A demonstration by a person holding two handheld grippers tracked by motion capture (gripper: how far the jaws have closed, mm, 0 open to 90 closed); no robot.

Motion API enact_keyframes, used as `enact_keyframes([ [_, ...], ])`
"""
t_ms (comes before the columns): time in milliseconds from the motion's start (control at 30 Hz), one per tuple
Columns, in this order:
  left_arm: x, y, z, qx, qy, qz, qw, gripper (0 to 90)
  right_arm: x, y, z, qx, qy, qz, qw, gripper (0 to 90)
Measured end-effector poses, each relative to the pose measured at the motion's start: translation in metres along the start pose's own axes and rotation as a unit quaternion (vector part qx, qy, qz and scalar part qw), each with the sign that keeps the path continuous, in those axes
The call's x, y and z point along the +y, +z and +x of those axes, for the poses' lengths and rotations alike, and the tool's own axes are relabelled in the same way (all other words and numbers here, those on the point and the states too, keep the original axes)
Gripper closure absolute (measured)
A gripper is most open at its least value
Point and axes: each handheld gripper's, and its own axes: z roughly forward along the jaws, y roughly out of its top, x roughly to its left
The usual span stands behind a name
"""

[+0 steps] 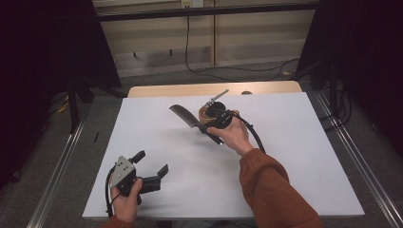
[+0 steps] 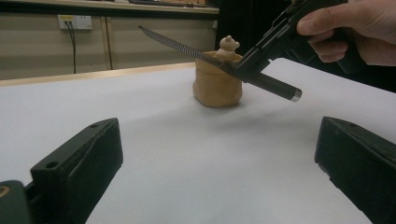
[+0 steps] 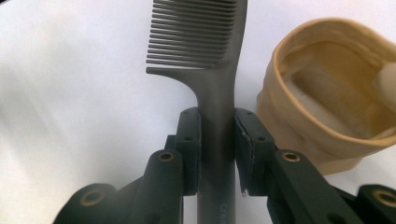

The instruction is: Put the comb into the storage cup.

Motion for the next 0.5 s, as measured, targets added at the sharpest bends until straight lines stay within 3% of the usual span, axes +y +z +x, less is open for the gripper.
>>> enact_keyframes([
  [500, 0.000, 0.000, 0.000, -0.002, 0.002, 0.001, 1.0000, 1.1, -0.005, -0.013, -0.004, -0.005, 0.000, -0.055, 0.9984, 72.8],
])
